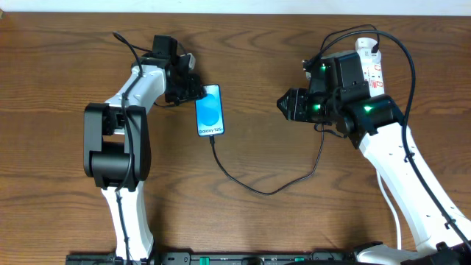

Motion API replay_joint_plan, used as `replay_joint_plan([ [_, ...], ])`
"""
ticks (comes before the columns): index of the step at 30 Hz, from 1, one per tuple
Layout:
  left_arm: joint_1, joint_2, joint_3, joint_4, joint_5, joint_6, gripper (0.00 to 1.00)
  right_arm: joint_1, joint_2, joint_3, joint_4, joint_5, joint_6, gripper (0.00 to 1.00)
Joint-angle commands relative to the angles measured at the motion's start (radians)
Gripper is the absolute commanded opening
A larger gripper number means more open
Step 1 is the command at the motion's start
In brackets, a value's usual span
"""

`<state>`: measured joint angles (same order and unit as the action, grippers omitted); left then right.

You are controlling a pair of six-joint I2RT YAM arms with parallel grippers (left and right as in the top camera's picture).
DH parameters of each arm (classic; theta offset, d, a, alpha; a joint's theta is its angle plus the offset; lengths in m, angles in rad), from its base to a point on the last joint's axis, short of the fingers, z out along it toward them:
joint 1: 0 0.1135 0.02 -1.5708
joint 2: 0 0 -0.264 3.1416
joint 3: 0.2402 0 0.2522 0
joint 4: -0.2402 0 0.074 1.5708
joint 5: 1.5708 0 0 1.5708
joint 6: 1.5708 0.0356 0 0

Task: Plug charger to phone and switch on socket
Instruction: 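Lower the plugged phone flat onto the table with the left gripper, then open the left gripper and lift it up off the phone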

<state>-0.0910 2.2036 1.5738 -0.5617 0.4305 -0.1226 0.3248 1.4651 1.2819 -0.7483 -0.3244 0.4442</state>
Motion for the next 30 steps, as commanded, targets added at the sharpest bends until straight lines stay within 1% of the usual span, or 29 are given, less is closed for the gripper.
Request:
replay_joint_plan([
  [1,0.006,0.042,-0.016,-0.016,-0.131,0.018,0.41,0.011,-0.005,0.016,-0.005,0.005,0.011,0.45],
  [10,0.009,0.036,-0.015,-0.018,-0.198,0.018,0.41,0.011,-0.005,0.016,-0.005,0.005,0.011,0.47],
  [16,0.020,-0.040,0.025,-0.072,-0.222,0.018,0.41,0.011,-0.005,0.016,-0.004,0.005,-0.008,0.49],
  [20,0.033,-0.151,0.035,-0.116,-0.245,0.018,0.41,0.011,-0.005,0.016,-0.005,-0.001,-0.013,0.49],
  [24,0.046,-0.304,0.035,-0.182,-0.245,0.017,0.41,0.011,-0.005,0.016,-0.004,-0.052,-0.048,0.49],
  [27,0.047,-0.426,0.035,-0.231,-0.245,0.017,0.41,0.011,-0.006,0.016,-0.004,-0.053,-0.055,0.49],
  [30,0.047,-0.528,0.035,-0.263,-0.245,0.018,0.42,0.008,-0.012,0.022,-0.005,-0.065,-0.059,0.52],
])
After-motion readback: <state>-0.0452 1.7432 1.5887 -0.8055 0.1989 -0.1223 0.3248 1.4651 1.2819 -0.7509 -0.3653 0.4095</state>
